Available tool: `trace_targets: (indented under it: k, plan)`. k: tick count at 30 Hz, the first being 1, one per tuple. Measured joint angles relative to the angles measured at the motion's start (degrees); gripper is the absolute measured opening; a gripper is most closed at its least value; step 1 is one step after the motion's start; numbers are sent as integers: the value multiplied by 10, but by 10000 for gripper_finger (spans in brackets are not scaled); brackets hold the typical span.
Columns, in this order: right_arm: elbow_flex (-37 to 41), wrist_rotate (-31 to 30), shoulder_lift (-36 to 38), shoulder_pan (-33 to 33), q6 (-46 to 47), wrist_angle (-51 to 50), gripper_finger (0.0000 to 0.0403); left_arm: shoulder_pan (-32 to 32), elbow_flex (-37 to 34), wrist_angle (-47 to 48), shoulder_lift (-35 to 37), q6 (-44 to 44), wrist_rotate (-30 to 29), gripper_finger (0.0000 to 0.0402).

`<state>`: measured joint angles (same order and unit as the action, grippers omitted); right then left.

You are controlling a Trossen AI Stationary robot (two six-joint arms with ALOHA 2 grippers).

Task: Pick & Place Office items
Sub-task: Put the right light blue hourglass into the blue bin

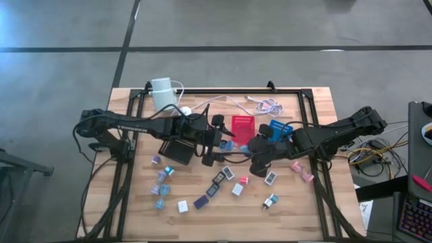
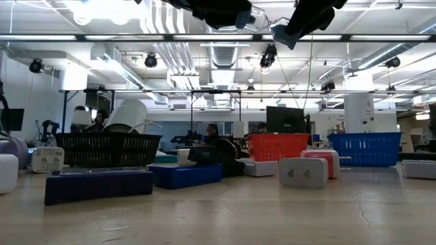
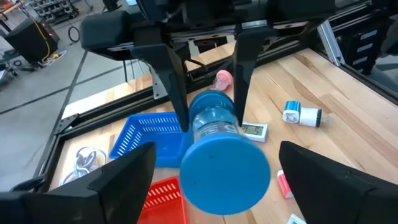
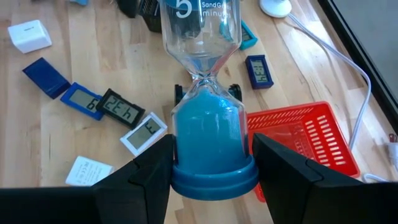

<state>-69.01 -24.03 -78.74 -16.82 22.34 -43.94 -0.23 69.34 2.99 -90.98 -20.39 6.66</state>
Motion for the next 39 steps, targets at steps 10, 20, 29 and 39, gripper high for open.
trace_targets:
  k: [10, 20, 29, 39]
  plan:
    - [0, -1, 0, 0, 0, -1, 189, 1, 0, 1, 0, 4, 1, 202]
    - [0, -2, 0, 0, -54, 0, 198, 1, -2, 0, 1, -4, -4, 202]
    - [-1, -44, 21, -1, -91, 4, 285, 2, -3, 38, 37, -2, -5, 202]
    - [18, -51, 76, -8, -100, 33, 319, 3, -61, 53, 172, 21, 2, 202]
